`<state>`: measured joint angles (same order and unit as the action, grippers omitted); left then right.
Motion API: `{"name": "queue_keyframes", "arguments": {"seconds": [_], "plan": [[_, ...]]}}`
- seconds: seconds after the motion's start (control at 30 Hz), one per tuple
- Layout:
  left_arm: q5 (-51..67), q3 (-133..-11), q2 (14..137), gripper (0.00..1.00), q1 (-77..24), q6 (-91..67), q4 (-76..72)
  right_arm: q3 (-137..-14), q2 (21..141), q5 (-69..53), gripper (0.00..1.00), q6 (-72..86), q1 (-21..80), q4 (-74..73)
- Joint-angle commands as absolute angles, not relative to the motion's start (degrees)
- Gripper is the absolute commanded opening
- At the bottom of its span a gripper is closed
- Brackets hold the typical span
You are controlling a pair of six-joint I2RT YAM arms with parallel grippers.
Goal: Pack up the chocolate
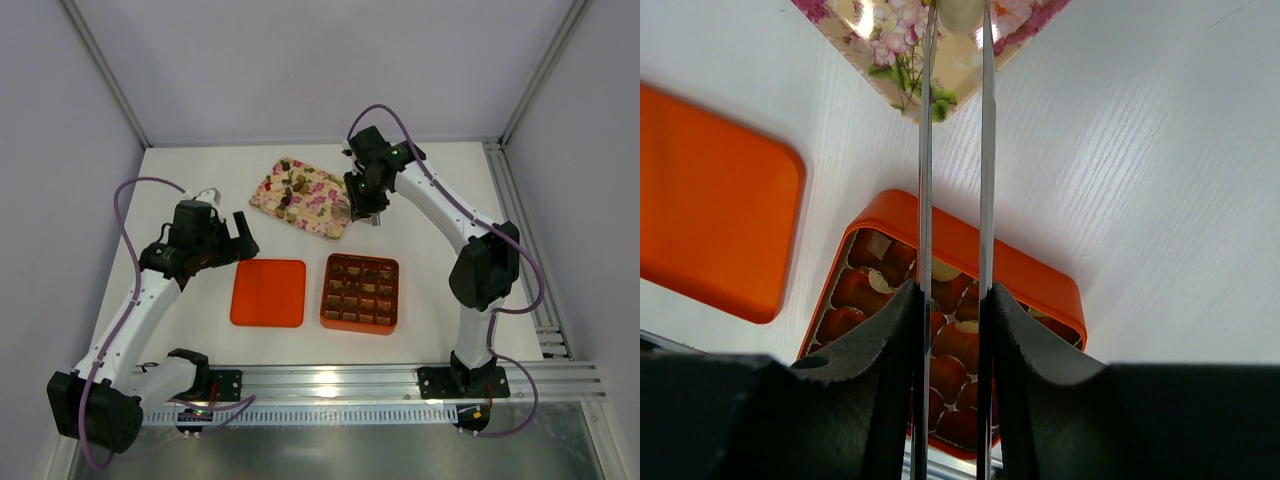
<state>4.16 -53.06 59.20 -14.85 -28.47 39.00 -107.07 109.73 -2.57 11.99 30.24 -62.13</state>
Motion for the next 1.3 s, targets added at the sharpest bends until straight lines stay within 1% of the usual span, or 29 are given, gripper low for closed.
{"name": "queue_keyframes", "arguments": {"seconds": [0.0,0.23,0.57,0.9,1.27], "plan": [[4.1,-54.1,59.0,1.0,-14.6,-28.5,37.6,-109.2,106.7,-2.9,0.33,12.0,30.1,-61.3],[4.3,-54.0,59.2,1.0,-14.5,-28.5,37.6,-109.0,105.9,-3.3,0.34,12.0,30.1,-61.3],[4.3,-54.1,59.1,1.0,-14.5,-28.4,37.6,-104.4,99.1,-4.6,0.34,12.9,30.1,-61.0],[4.4,-54.1,58.8,1.0,-14.5,-28.4,37.7,-92.0,85.0,-4.2,0.34,15.6,30.1,-61.0],[4.2,-54.1,58.6,1.0,-14.6,-28.5,37.6,-77.0,65.5,-2.4,0.34,18.9,30.1,-65.1]]}}
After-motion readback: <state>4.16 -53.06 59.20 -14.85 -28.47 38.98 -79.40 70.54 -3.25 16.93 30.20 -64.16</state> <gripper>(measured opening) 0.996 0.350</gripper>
